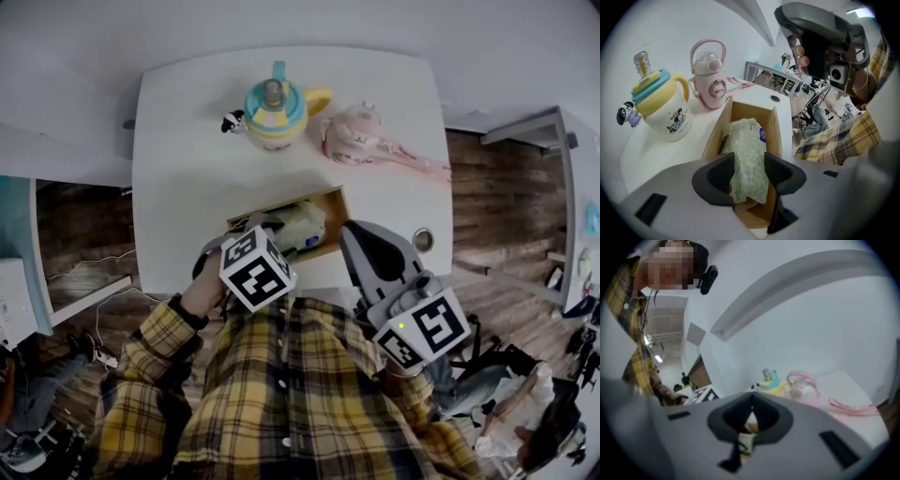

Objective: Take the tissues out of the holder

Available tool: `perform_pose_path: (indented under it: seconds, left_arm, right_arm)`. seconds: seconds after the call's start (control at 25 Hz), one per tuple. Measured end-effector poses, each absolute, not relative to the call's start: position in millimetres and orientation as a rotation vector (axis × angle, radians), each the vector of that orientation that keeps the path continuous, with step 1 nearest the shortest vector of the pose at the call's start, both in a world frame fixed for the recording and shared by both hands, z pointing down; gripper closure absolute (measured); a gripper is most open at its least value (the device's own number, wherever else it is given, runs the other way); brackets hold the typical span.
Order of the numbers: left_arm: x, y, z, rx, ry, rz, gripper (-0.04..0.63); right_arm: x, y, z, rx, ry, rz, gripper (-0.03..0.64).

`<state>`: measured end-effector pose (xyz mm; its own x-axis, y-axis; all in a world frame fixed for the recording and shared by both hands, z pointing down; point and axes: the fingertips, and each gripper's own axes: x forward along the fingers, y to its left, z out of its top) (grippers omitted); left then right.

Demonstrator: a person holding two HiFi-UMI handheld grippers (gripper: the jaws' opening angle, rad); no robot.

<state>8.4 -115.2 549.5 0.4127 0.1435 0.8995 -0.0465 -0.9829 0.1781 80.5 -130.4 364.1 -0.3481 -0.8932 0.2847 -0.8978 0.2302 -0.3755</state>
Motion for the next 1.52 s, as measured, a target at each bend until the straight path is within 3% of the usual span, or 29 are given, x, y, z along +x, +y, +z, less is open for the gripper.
perform_pose_path:
  seconds: [0.52, 0.68, 1.0, 1.52]
  left_arm:
    - [14, -115, 585, 2.417, 0.113, 1.817, 0.399]
    - [14, -116, 587, 2.394, 0.112, 1.828, 0.424]
    - [15, -124, 587, 2.431, 0.077, 1.843, 0.536]
    - [18, -127, 572, 2.505, 0.034, 1.730, 0.566]
  right_arm:
    - [89, -125, 366, 1.825, -2.441, 0.776, 0.604]
    - [97, -124, 367, 1.849, -2.420, 0.783, 0.604]
    - [100, -128, 368, 1.841, -2.416, 0.787, 0.604]
    - [100, -136, 361, 1.820, -2.433, 0.751, 0.604]
